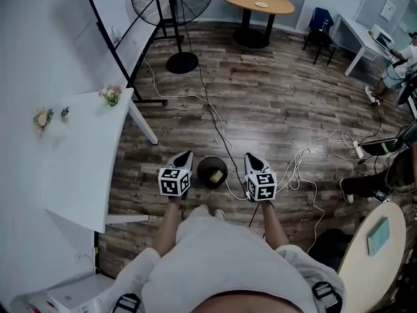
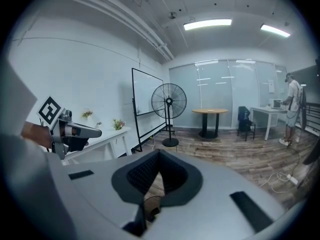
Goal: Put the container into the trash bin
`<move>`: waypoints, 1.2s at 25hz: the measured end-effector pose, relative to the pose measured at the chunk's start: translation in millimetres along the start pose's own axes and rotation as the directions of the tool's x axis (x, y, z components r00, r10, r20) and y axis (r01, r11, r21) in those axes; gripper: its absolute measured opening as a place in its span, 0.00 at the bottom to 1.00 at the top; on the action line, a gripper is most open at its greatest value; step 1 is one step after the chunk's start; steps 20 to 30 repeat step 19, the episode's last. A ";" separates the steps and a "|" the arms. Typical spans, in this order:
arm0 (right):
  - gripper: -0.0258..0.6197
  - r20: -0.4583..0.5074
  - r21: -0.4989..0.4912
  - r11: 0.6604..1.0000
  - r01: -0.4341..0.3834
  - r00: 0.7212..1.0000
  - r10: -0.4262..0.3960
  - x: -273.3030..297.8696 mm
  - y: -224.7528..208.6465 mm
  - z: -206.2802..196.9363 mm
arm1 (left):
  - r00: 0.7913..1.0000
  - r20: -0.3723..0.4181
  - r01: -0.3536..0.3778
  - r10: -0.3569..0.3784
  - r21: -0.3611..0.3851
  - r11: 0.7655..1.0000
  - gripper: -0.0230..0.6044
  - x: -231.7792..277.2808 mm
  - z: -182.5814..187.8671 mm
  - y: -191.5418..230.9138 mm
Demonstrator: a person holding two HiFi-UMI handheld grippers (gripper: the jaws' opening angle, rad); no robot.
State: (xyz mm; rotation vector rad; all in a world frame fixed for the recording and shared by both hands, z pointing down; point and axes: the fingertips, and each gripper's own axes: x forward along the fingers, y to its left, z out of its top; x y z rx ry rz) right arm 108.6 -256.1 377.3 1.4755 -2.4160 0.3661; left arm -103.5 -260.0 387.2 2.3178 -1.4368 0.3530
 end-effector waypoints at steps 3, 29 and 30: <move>0.06 -0.001 -0.005 1.000 -0.001 1.000 0.001 0.3 -3.8 1.5 | 1.000 -0.001 0.000 0.000 -0.003 1.000 0.05 1.6 -0.1 -1.9; 0.06 -0.008 -0.010 1.000 -0.017 1.000 0.017 3.6 -4.0 0.7 | 1.000 -0.003 0.002 -0.002 -0.001 1.000 0.05 7.1 1.5 -7.4; 0.06 -0.008 -0.010 1.000 -0.017 1.000 0.017 3.6 -4.0 0.7 | 1.000 -0.003 0.002 -0.002 -0.001 1.000 0.05 7.1 1.5 -7.4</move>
